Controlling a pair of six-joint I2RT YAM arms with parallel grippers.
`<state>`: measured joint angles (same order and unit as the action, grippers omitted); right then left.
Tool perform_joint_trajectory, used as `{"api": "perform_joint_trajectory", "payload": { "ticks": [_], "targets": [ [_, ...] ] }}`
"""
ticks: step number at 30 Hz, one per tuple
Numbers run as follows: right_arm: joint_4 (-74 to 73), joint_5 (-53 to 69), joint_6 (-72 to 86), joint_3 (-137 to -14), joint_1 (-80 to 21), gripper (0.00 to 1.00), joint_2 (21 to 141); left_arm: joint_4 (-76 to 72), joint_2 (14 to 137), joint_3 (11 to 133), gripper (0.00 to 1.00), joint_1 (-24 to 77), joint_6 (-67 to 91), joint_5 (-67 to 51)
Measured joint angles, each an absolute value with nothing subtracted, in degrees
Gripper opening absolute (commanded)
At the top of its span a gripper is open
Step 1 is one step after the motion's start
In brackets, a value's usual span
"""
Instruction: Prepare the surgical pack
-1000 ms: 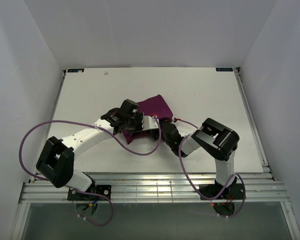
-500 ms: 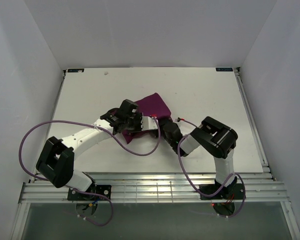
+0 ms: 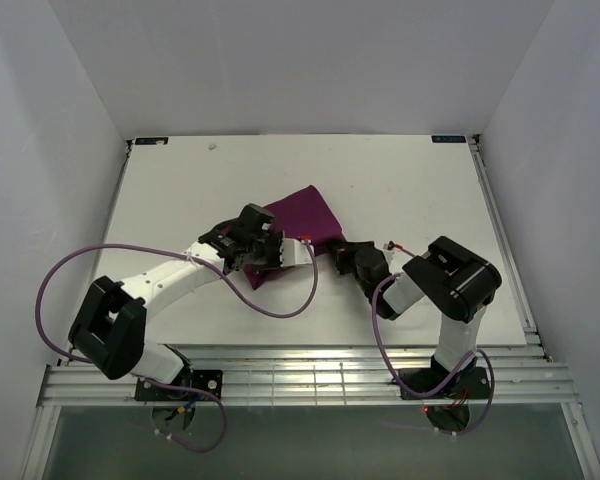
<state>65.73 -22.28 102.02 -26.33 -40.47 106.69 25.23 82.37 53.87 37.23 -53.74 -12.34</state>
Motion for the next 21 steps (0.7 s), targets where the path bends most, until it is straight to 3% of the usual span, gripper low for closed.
{"api": "perform_joint_trajectory", "payload": {
  "ticks": [4,7,11,12,15,21],
  "targets": [
    [66.46,-22.79,101.21,-22.11,-40.27,0.08,104.62,25.1,82.35,53.3,0.02,37.23,-53.71,-12.49],
    [63.05,-22.0,99.04,-18.41,-40.01,0.09,103.46,25.23,82.11,52.31,0.09,37.19,-53.76,-12.51],
    [49.45,-19.18,92.47,-17.85,-39.62,0.15,93.8,25.34,81.95,51.57,0.3,37.17,-53.84,-12.58],
    [44.56,-18.7,90.26,-18.79,-39.64,0.16,90.52,25.41,81.95,51.53,0.4,37.17,-53.89,-12.69],
    [35.77,-17.98,84.33,-20.84,-39.55,0.21,81.38,26.35,81.95,51.46,0.59,37.17,-53.67,-13.02],
    [19.51,-20.03,79.15,-18.31,-38.54,0.43,65.23,28.75,81.76,51.46,0.81,37.17,-52.64,-13.78]
  ]
}}
